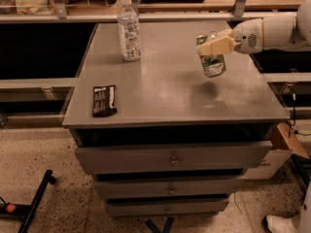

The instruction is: Place 7up can upright

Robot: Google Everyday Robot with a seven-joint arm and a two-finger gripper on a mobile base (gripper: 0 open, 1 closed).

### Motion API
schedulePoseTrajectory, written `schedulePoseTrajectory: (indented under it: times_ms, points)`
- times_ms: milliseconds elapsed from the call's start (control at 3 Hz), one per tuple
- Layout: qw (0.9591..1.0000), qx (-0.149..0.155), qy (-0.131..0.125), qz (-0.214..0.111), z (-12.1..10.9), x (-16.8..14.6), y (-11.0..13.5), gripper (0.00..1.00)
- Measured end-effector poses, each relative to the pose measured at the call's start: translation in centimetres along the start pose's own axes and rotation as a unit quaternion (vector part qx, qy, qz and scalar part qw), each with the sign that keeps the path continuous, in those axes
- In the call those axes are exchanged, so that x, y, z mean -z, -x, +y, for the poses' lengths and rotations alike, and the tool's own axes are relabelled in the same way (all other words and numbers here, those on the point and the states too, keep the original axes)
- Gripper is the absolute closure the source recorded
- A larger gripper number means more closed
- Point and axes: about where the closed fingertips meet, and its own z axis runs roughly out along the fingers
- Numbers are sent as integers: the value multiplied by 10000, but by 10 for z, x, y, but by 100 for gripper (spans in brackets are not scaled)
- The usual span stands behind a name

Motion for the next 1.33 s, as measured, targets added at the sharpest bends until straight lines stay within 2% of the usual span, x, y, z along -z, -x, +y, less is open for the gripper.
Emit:
schedulePoseTrajectory:
  times_ms: [333, 667, 1000, 1333]
  points:
    - [9962, 492, 312, -642, 4, 4, 3, 100]
    - [9883, 764, 690, -1127, 11, 4, 4, 100]
    - [9826, 872, 784, -1439, 10, 9, -2, 82]
    - [9814, 962, 741, -1485, 7, 11, -10, 59]
